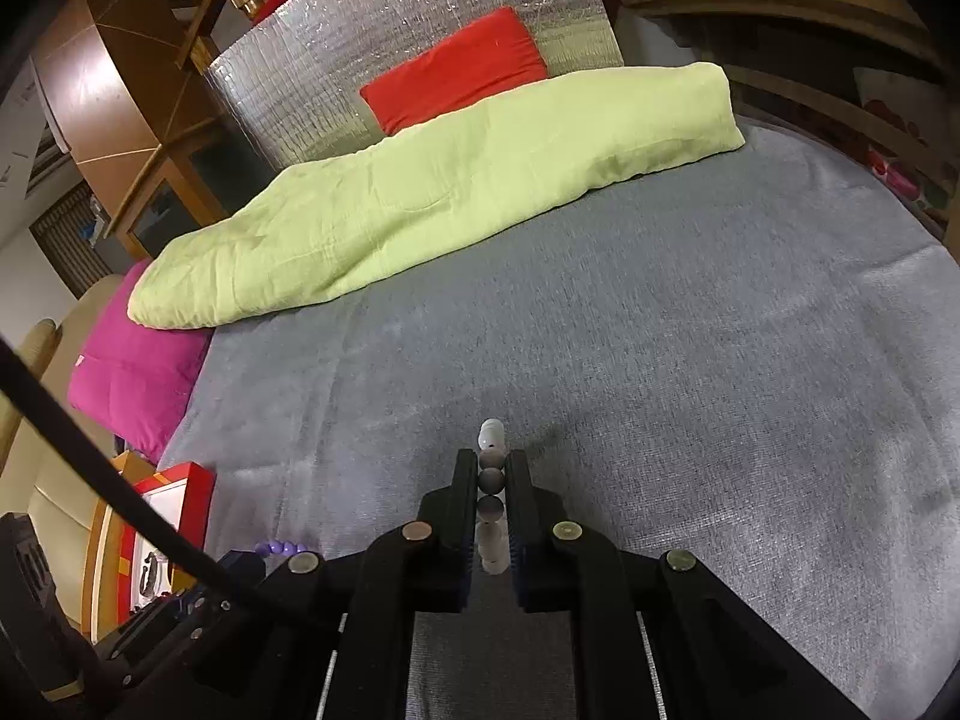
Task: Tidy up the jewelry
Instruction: 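Lift and hold the white and purple bracelets above the bed with both tools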
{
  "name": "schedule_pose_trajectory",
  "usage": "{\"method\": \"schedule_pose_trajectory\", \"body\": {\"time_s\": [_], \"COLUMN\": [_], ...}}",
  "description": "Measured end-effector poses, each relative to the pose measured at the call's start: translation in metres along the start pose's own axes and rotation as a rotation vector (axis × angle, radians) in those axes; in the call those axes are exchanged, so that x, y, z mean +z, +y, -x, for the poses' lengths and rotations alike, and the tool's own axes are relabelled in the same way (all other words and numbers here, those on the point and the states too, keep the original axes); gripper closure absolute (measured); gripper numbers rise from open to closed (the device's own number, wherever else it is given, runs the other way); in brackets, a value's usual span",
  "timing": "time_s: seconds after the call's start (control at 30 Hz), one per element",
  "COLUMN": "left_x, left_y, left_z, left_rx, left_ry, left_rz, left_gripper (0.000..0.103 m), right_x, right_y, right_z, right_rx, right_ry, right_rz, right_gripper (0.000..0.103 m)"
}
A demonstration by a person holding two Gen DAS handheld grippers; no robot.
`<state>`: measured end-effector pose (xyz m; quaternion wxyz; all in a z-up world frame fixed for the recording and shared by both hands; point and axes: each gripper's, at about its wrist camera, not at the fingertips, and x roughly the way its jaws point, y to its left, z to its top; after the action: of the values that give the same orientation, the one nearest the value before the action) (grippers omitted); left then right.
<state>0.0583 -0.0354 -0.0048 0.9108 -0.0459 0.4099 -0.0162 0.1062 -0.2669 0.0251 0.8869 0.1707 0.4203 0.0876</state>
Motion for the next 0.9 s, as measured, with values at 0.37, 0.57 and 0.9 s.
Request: {"method": "schedule_pose_trajectory", "body": {"time_s": [0.37,0.57,0.9], "left_x": [0.0001,-0.0005,0.0001], "left_y": [-0.0006,-0.0010,-0.0010], "left_z": [0.0019,0.0024,0.0031], "left_rx": [0.007,0.013,0.020], "left_ry": [-0.004,-0.007,-0.009], "left_rz": [0.001,0.003,0.007], "left_gripper": [0.093,0.093,0.093], "right_x": [0.0004,-0.0003,-0.0001], "right_y": [0.0016,0.0026,0.0040], "right_z": [0.0011,0.0016,0.0027], "right_rx": [-0.003,-0.007,-0.010], "right_ry": [-0.004,-0.006,-0.010], "right_rz": [0.009,0.013,0.027], "right_gripper": [0.093,0.093,0.093]}}
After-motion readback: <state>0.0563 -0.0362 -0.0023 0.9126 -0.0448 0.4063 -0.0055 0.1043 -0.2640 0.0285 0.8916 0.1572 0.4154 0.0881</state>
